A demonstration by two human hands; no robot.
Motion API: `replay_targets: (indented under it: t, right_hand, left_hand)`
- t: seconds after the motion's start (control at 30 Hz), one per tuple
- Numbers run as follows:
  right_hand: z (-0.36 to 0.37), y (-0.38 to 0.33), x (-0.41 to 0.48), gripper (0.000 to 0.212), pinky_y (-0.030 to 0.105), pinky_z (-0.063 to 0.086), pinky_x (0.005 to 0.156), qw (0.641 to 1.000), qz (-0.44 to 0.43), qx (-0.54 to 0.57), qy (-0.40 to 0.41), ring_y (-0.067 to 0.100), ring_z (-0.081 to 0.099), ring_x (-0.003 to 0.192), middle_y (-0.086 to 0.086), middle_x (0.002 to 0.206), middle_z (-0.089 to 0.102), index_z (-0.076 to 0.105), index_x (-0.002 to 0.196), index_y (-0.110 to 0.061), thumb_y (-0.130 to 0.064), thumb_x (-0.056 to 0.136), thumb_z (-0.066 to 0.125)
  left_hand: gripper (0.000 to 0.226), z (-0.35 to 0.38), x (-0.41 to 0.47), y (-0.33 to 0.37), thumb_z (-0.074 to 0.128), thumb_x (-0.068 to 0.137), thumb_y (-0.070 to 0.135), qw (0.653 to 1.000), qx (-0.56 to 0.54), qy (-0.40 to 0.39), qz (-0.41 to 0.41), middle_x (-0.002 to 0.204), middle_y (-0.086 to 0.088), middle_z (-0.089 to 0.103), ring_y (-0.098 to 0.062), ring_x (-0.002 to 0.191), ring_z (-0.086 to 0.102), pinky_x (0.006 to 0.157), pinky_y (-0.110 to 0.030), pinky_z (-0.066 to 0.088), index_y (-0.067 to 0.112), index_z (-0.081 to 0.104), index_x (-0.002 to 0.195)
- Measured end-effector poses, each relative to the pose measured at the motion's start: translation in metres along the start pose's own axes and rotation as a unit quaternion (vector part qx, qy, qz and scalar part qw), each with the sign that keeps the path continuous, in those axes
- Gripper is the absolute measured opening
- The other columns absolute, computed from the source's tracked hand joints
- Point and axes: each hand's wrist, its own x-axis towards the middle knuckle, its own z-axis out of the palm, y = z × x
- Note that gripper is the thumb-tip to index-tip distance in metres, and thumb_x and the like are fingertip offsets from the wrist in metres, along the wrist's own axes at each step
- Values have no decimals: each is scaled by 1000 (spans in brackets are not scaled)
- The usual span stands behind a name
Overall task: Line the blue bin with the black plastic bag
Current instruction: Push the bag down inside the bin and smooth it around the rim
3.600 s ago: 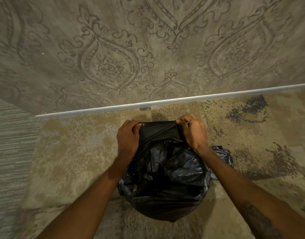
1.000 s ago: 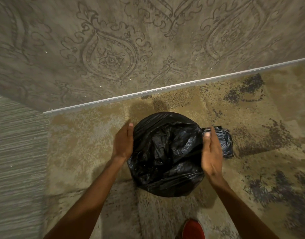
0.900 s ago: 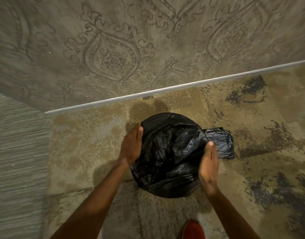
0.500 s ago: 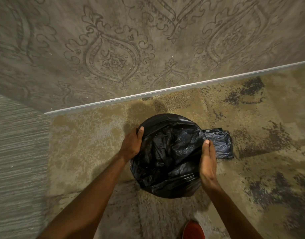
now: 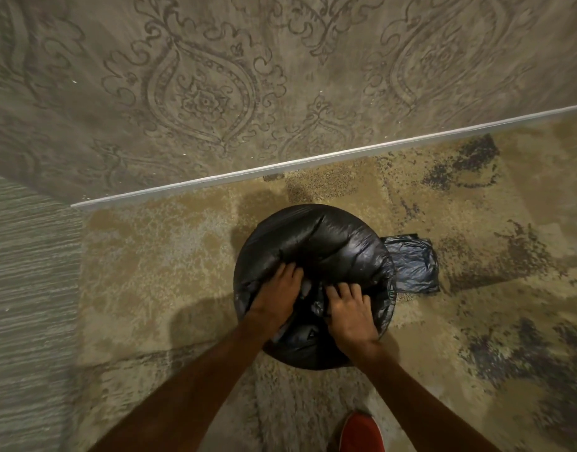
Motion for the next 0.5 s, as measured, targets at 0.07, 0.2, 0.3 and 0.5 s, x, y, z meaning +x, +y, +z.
replay_targets:
  t: [0.07,0.2,0.3,0.5]
  right_hand:
    - [7,0,-1,53,46,29,107,999,2,-31,6,30,34,131,6,144,41,33,148,-21,-22,97,45]
    - [12,-7,-2,51,52,21,110,998,35,-55,-3,30,28,136,6,146,39,28,151,-21,-19,100,38]
    - [8,-8,-3,52,53,20,111,996,50,-70,-29,32,26,139,7,147,40,26,151,-20,-19,100,37]
    - [-28,-20,-9,44,48,27,94,997,21,-8,75,30,37,124,3,135,54,54,132,-19,-18,89,55]
  left_hand:
    - [64,4,4,-8,44,96,15,1000,-9,0,-13,161,-10,18,-24,150,12,122,-38,18,13,16,154]
    - [70,3,5,-11,50,94,14,999,-26,15,-22,161,-10,17,-26,150,15,123,-41,15,14,15,155]
    - [65,0,2,-7,48,95,14,999,-41,4,-11,162,-8,14,-25,150,15,123,-42,18,15,19,154]
    - [54,-23,-15,30,44,95,8,987,-143,75,-18,155,-8,35,-24,142,34,119,-36,29,11,35,149]
